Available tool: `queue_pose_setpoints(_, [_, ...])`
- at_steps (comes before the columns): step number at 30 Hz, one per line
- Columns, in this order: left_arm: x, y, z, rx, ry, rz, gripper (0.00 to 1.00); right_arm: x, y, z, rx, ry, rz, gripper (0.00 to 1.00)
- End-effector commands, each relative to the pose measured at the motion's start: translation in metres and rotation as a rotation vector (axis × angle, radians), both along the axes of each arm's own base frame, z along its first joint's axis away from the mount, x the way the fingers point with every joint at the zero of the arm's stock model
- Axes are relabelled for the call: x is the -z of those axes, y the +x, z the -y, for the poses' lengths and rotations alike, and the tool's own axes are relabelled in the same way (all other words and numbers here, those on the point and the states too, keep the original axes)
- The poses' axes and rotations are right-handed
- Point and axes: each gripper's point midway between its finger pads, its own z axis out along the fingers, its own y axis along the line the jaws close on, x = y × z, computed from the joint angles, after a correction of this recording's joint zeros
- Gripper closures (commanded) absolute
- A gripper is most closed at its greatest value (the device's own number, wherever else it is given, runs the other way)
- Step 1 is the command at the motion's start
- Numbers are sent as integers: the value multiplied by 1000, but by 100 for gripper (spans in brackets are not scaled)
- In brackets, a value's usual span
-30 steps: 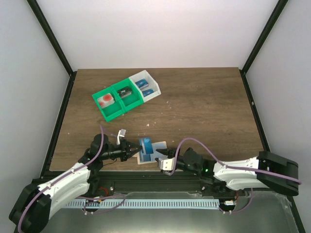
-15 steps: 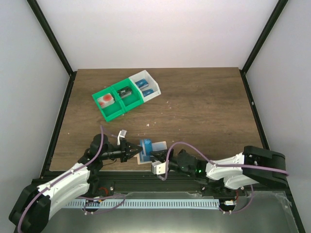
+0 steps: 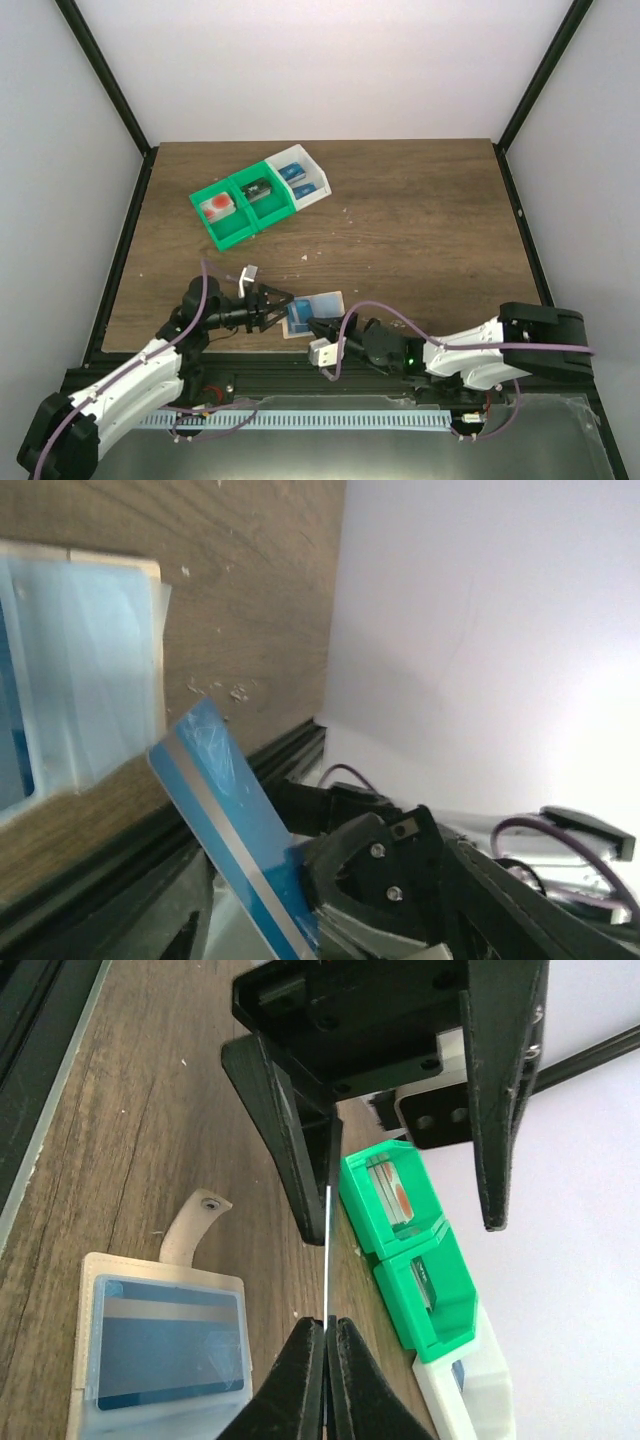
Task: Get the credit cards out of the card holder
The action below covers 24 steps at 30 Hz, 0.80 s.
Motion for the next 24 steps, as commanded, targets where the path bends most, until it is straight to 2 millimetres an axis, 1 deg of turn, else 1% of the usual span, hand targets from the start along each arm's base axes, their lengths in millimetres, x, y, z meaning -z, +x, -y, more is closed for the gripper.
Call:
queue_pose_setpoints(1, [-11, 20, -6, -86, 105, 77, 30, -19, 3, -2, 79, 70, -70, 100])
queue_pose_setpoints(4, [-13, 37, -13, -147, 205, 131, 23, -22, 9, -2, 172, 120, -277, 100])
queue_pose_setpoints(5, [-14, 44, -15, -161, 239, 155, 20, -18, 11, 1, 208, 110, -346, 100])
queue_pose_setpoints(7, [-15, 56, -18, -176, 322, 199, 16, -19, 10, 3, 240, 131, -454, 100])
queue_pose_setpoints(10, [-8, 78, -31, -213, 502, 235, 15, -32, 5, 7, 266, 223, -621, 100])
queue_pose_setpoints(11, [-10, 88, -36, -235, 561, 252, 15, -37, 5, 11, 278, 257, -666, 100])
queue_pose_setpoints(12, [-16, 103, -45, -284, 630, 268, 18, -42, 4, 16, 288, 301, -712, 100])
queue_pose_setpoints(13, [-16, 114, -56, -330, 717, 264, 19, -46, 4, 20, 297, 342, -751, 100])
queue_pose_setpoints(14, [-21, 126, -65, -369, 792, 285, 21, -49, 4, 25, 300, 378, -781, 100])
queue_pose_setpoints(17, [-33, 158, -89, -471, 960, 304, 23, -54, 2, 36, 301, 442, -845, 100])
queue_pose_setpoints(20, [-31, 187, -103, -520, 1014, 295, 29, -54, 1, 43, 310, 463, -884, 100])
queue_pose_setpoints(22, [-25, 204, -112, -541, 1026, 285, 35, -55, 2, 46, 325, 480, -909, 100])
queue_pose_setpoints(24, [-16, 218, -118, -540, 1014, 249, 38, -57, 1, 47, 326, 502, -943, 100])
